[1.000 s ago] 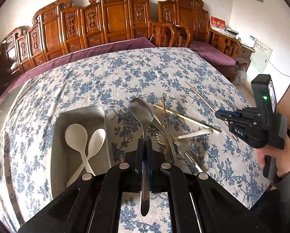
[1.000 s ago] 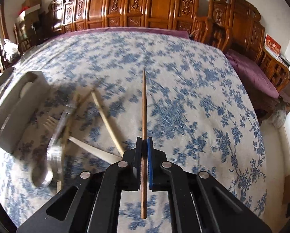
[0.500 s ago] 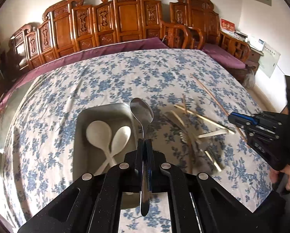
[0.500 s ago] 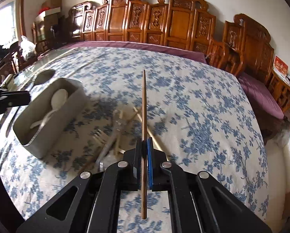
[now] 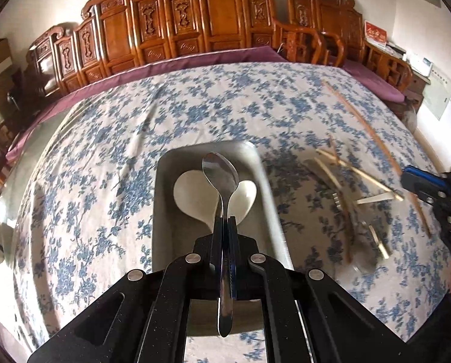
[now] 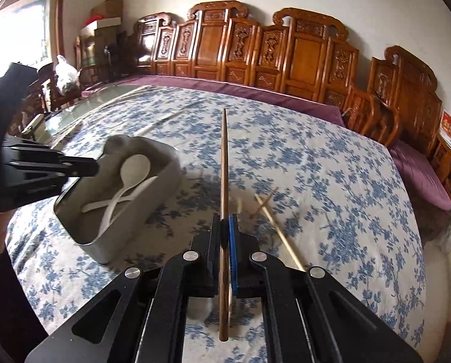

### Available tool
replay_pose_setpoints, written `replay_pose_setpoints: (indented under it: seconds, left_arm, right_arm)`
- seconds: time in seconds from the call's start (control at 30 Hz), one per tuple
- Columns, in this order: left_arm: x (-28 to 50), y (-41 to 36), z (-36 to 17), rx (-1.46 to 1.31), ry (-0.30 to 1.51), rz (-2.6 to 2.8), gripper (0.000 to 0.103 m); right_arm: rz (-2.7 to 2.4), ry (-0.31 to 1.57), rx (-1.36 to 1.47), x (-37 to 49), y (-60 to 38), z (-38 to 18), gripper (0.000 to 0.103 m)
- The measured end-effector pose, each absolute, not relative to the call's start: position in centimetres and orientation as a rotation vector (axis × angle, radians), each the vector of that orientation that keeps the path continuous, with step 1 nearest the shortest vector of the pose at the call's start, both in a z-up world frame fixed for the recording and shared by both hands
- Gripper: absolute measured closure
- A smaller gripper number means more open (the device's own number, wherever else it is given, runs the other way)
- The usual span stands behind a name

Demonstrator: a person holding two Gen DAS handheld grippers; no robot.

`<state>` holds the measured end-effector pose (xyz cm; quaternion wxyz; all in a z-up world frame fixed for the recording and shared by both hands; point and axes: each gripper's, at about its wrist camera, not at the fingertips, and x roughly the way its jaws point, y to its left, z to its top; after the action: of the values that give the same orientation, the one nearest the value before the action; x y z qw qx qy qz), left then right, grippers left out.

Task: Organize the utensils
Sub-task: 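Lower the metal spoon into the tray and open the left tool while the right tool carries the chopstick, then lower the wooden chopstick into the tray and open the right tool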

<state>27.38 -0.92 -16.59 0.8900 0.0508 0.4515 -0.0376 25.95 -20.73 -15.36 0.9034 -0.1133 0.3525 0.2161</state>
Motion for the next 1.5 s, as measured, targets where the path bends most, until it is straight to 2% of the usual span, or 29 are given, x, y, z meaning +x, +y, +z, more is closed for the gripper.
replay_pose_setpoints:
  seconds: [0.57,1.17,1.27,1.33,1.5]
  left_arm:
    - [29.5,0.9,-20.3,0.085,1.028,-0.035,0.1]
    - [25.9,2.4,-16.4,0.091,0.946,-0.037,0.1]
    - [25.0,3.2,-15.5,0.084,0.931,-0.034,0.095]
    - [24.4,3.8,-15.0,0.076,0.916,-0.03,0.085]
    - [23.4,5.3,-14.3,0.055,0.901,-0.022,0.08]
  right_arm:
    - [0.497,0.756,-0.241,25.3,-18.6,-16.5,0.097]
    - [0.576,0.758,-0.176,24.7,-15.9,-15.9,0.097]
    - [0.592,0.758,-0.16,24.6,-14.6,-15.7,0.097]
    - [0.6,0.762,-0.144,24.8,-14.0,-15.7,0.097]
    - [0.615,0.772,-0.113,25.0,-11.7,-16.0,0.097]
